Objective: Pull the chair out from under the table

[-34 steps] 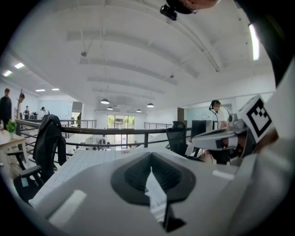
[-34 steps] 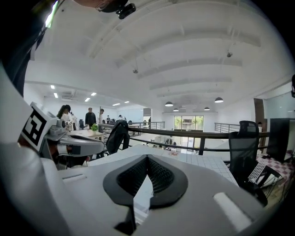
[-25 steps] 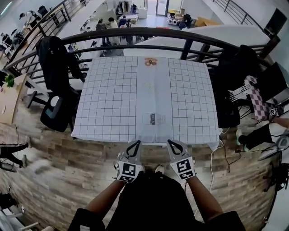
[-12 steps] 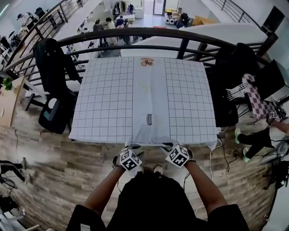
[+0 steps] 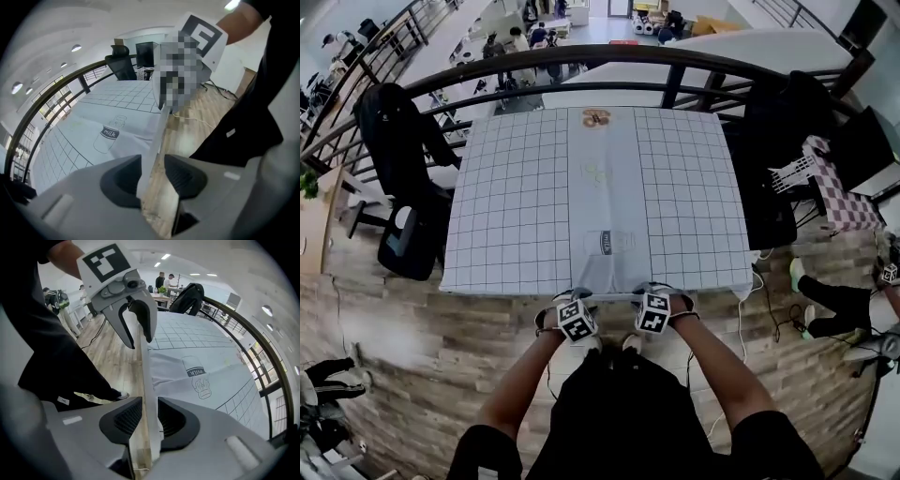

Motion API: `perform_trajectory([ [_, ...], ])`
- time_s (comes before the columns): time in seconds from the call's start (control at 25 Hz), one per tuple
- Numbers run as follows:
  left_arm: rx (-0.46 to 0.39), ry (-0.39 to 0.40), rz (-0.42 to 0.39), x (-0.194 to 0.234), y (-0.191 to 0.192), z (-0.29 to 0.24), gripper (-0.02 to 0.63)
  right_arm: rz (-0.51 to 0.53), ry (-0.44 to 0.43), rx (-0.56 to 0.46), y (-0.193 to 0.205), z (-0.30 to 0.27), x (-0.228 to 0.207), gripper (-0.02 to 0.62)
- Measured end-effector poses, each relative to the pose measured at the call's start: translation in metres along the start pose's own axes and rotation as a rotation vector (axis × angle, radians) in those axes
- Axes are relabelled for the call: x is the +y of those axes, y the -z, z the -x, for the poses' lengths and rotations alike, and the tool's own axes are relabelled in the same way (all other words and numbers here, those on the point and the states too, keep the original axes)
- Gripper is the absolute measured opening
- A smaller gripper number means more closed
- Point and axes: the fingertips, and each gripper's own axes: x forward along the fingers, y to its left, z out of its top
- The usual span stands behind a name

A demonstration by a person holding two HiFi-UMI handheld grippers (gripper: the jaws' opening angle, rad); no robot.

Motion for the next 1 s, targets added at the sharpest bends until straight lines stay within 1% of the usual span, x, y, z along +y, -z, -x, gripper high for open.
perform_trajectory([
  [0.08, 0.014, 0.018, -0.010, 0.000, 0.000, -0.006, 0.156, 0.020, -0.019, 0.021, 0.002, -0.007, 0.002, 0.106],
  [0.16, 0.043, 0.029, -0.030, 0.001, 0.002, -0.013, 0.160, 0.018, -0.053, 0.031, 0.005, -0.014, 0.005, 0.112],
  [0.24, 0.086, 0.042, -0.074, 0.000, 0.007, -0.021, 0.164, 0.008, -0.083, 0.032, 0.007, -0.020, 0.007, 0.127],
  [0.32, 0.131, 0.053, -0.114, 0.001, 0.011, -0.028, 0.163, 0.010, -0.100, 0.046, 0.010, -0.027, 0.007, 0.126],
  [0.4, 0.172, 0.062, -0.135, 0.001, 0.013, -0.033, 0.127, 0.022, -0.097, 0.063, 0.012, -0.034, 0.006, 0.123],
  [0.44, 0.188, 0.072, -0.144, 0.000, 0.013, -0.035, 0.127, 0.031, -0.090, 0.070, 0.013, -0.036, 0.005, 0.115],
  [0.48, 0.196, 0.085, -0.157, -0.002, 0.012, -0.038, 0.127, 0.041, -0.086, 0.078, 0.013, -0.038, 0.005, 0.092],
  [0.52, 0.196, 0.099, -0.170, -0.004, 0.009, -0.040, 0.128, 0.053, -0.086, 0.086, 0.014, -0.040, 0.005, 0.083],
  [0.64, 0.186, 0.131, -0.184, -0.010, -0.003, -0.049, 0.127, 0.080, -0.101, 0.102, 0.014, -0.048, 0.005, 0.081],
  [0.8, 0.214, 0.167, -0.180, -0.015, -0.005, -0.064, 0.127, 0.077, -0.107, 0.118, 0.015, -0.058, 0.007, 0.081],
  [0.92, 0.240, 0.178, -0.250, -0.018, -0.001, -0.076, 0.127, 0.113, -0.092, 0.146, 0.018, -0.069, 0.010, 0.092],
  [1.0, 0.247, 0.187, -0.267, -0.019, -0.001, -0.083, 0.125, 0.121, -0.084, 0.156, 0.020, -0.076, 0.009, 0.089],
])
